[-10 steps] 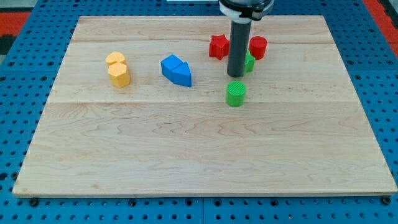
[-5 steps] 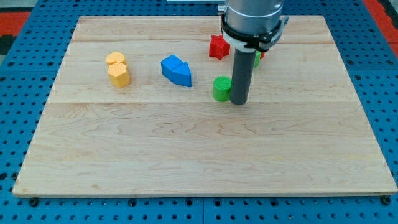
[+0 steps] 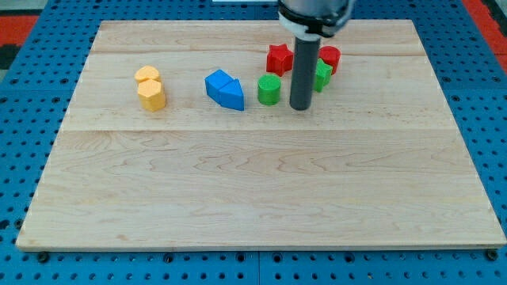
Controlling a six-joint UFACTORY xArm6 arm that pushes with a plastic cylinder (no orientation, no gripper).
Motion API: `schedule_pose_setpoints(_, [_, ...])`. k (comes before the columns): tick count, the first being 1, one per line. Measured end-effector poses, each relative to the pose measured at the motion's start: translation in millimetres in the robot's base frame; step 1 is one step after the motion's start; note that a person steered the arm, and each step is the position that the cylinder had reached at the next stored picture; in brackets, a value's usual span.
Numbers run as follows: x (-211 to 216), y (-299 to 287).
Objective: Push the green blocks into the red blocks
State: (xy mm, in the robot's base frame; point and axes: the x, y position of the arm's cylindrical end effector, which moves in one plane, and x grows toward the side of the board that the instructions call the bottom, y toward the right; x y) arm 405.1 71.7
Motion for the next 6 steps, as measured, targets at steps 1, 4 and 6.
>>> schedule_pose_setpoints(1, [-0.2,-54.5])
schedule_pose_setpoints(4, [-55.4,-21.2])
schedule_pose_setpoints(6, [-118.2,-30.7])
